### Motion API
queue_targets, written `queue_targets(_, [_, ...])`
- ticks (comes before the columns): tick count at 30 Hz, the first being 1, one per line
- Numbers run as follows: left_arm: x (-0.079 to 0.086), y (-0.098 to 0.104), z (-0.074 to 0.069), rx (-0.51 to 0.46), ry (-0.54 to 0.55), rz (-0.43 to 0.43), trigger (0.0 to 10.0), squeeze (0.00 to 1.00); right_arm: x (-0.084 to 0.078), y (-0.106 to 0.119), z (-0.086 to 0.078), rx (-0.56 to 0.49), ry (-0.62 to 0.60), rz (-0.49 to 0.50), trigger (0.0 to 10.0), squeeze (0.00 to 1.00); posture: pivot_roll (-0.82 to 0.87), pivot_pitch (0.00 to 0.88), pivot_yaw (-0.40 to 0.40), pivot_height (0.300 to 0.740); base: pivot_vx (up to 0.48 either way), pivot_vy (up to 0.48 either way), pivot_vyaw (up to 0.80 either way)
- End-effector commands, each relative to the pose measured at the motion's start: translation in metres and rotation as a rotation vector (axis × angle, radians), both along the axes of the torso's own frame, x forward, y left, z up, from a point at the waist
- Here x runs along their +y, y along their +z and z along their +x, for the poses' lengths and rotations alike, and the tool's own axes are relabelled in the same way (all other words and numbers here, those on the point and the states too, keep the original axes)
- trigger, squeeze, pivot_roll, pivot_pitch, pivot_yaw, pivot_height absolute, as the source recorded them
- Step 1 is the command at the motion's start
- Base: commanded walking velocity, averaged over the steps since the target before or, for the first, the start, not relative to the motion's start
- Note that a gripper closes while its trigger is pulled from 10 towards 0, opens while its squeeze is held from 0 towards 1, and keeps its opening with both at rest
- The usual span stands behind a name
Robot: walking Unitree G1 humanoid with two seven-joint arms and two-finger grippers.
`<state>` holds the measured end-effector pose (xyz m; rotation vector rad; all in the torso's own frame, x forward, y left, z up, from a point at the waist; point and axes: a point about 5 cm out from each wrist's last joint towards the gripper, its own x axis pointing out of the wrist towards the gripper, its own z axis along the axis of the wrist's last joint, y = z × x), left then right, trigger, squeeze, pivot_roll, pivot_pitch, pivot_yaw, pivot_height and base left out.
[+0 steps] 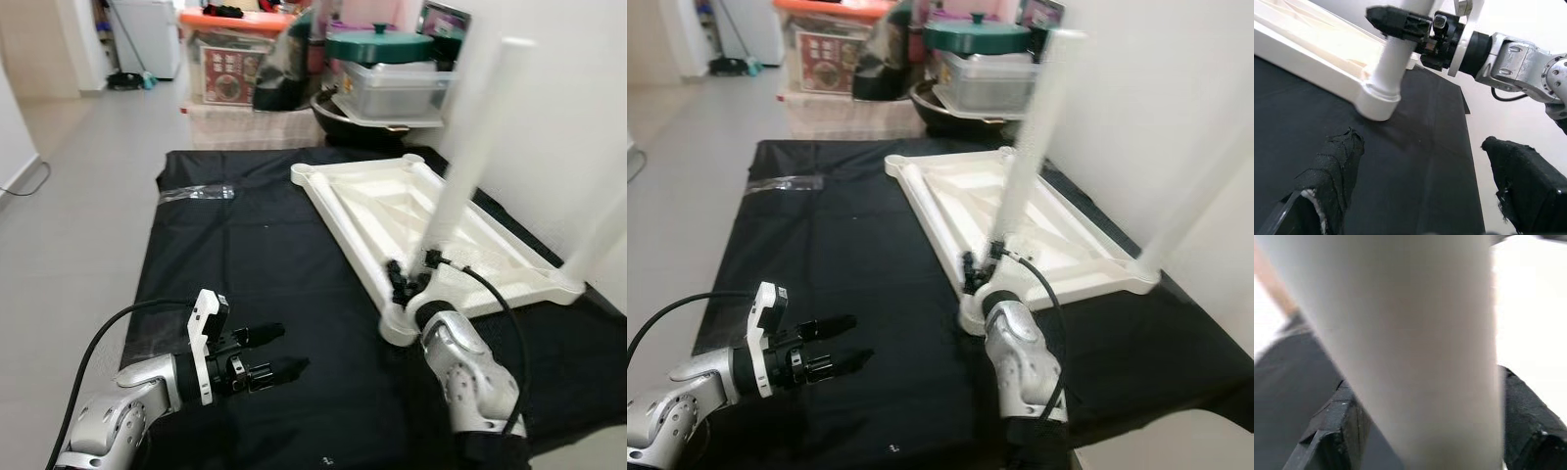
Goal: Building children table
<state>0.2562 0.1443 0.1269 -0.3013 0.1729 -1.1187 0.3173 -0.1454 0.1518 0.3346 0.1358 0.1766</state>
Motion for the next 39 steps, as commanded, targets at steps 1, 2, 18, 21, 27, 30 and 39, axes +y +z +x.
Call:
queue_targets(1, [0.001,-0.001,0.001,0.003,-0.006,0.01,10.0,0.0,0.016,0.013,0.001,-0.051,0.126,0.035,10.0,0.0,0.05,0.0,-0.104,0.74,0.0,0.0,0.0])
queue_targets(2, [0.001,-0.001,0.001,0.003,-0.006,0.01,10.0,0.0,0.016,0.013,0.001,-0.051,0.126,0.035,10.0,0.0,0.05,0.0,-0.104,0.74,0.0,0.0,0.0])
queue_targets(18, [-0.003,-0.002,0.002,-0.005,0.02,0.003,10.0,0.0,0.067,0.017,-0.04,-0.311,1.114,-0.203,10.0,0.0,0.09,0.0,-0.139,0.74,0.0,0.0,0.0])
queue_targets(21, [-0.002,-0.002,0.001,-0.003,0.02,-0.001,10.0,0.0,0.069,0.008,-0.031,-0.257,1.026,-0.232,0.0,0.0,0.09,0.0,-0.14,0.74,0.0,0.0,0.0])
queue_targets(27, [-0.002,-0.001,-0.001,-0.001,0.005,-0.01,10.0,0.0,0.027,-0.019,0.023,0.035,0.229,-0.376,0.0,0.0,0.08,0.0,-0.13,0.74,0.0,0.0,0.0])
queue_targets(30, [-0.002,0.0,-0.002,-0.001,0.003,-0.012,10.0,0.0,-0.033,-0.038,0.017,0.205,-0.28,-0.361,0.0,0.0,0.07,0.0,-0.124,0.74,0.0,0.0,0.0])
queue_targets(39, [0.0,0.0,-0.003,0.002,-0.001,-0.011,10.0,0.0,-0.008,-0.031,-0.01,0.142,-0.163,-0.277,10.0,0.0,0.05,0.0,-0.105,0.74,0.0,0.0,0.0])
